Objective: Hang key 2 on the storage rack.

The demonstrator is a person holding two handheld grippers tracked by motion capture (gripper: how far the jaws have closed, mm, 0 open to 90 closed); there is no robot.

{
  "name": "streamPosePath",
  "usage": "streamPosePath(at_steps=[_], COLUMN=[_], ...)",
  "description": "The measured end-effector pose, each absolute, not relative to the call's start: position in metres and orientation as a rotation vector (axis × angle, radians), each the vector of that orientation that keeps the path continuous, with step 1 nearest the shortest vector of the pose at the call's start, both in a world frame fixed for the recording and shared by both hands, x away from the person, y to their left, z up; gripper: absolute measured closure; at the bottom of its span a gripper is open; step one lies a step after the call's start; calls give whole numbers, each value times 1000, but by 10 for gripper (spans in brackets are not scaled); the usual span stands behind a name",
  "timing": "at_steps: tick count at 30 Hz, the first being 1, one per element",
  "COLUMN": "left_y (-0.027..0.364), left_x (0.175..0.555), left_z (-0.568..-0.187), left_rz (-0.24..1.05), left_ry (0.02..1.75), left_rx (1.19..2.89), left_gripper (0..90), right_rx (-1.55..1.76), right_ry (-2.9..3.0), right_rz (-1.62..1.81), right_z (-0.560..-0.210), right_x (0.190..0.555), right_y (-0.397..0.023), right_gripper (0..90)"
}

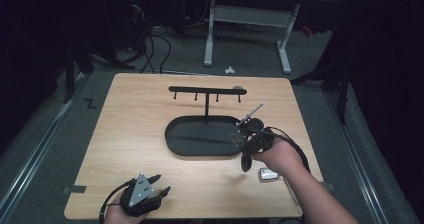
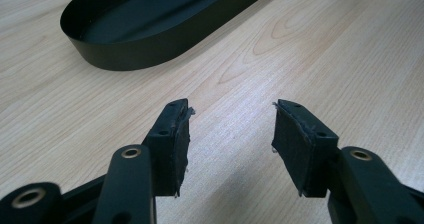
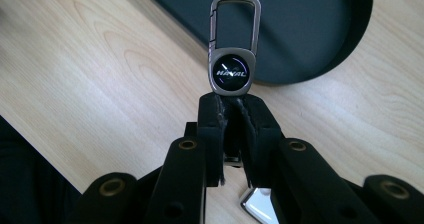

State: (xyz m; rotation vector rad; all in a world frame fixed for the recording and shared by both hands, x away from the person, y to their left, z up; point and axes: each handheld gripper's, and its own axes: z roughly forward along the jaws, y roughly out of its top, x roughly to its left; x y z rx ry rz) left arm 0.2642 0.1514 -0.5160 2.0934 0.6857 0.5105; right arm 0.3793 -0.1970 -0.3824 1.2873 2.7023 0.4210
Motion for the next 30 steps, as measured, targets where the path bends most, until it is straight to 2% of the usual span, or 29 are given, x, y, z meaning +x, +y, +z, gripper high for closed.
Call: streamPosePath(at_steps=[30], left_y=[152], left_x=[263], left_z=[-516], left_rz=[502], left_ry=[680], left_rx=[2092], left_gripper=[489], right_rx=[1279], right_ry=[2614], right_rz=[519], right_z=[-332], right_x=[431], right_y=[-165], right_gripper=[806])
